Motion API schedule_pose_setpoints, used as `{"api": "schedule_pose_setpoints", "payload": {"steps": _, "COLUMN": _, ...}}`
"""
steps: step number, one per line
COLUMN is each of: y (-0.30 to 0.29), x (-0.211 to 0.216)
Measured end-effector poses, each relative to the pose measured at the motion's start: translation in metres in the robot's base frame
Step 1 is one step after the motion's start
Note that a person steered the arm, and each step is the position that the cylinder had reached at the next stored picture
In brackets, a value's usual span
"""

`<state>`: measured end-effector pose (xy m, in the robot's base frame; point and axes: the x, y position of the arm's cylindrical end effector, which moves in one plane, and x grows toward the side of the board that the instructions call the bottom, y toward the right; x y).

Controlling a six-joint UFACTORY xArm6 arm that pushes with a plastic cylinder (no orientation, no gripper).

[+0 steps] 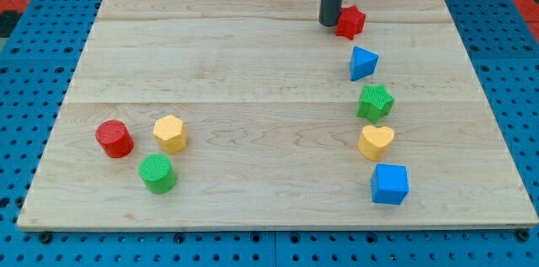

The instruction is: Move the yellow hexagon to the bottom of the red star

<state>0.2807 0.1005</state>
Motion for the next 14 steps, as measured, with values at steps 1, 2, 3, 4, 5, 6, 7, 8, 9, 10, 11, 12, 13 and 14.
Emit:
{"api": "schedule_pose_setpoints", "payload": {"steps": 1, "y": 0.025, "x": 0.001}}
{"api": "schedule_pose_setpoints", "payload": {"steps": 2, "y": -0.017, "x": 0.008}}
{"api": "schedule_pose_setpoints", "payload": {"steps": 3, "y": -0.038, "x": 0.09}}
{"api": "schedule_pose_setpoints", "payload": {"steps": 4, "y": -0.048, "x": 0.192}}
{"api": "schedule_pose_setpoints", "payload": {"steps": 5, "y": -0.078, "x": 0.257}}
{"api": "schedule_pose_setpoints", "payload": {"steps": 6, "y": -0.148, "x": 0.255}}
{"api": "schedule_pose_setpoints", "payload": {"steps": 7, "y": -0.188, "x": 0.245}}
{"api": "schedule_pose_setpoints", "payload": {"steps": 8, "y": -0.199, "x": 0.259}}
{"api": "schedule_pose_setpoints", "payload": {"steps": 9, "y": -0.264, "x": 0.227}}
{"api": "schedule_pose_setpoints", "payload": {"steps": 10, "y": -0.27, "x": 0.162}}
{"api": "schedule_pose_setpoints", "payload": {"steps": 11, "y": -0.272, "x": 0.114}}
{"api": "schedule_pose_setpoints", "payload": {"steps": 12, "y": -0.284, "x": 0.088}}
{"api": "schedule_pose_setpoints", "payload": {"steps": 13, "y": -0.265, "x": 0.068}}
{"api": "schedule_pose_setpoints", "payload": {"steps": 14, "y": -0.189, "x": 0.067}}
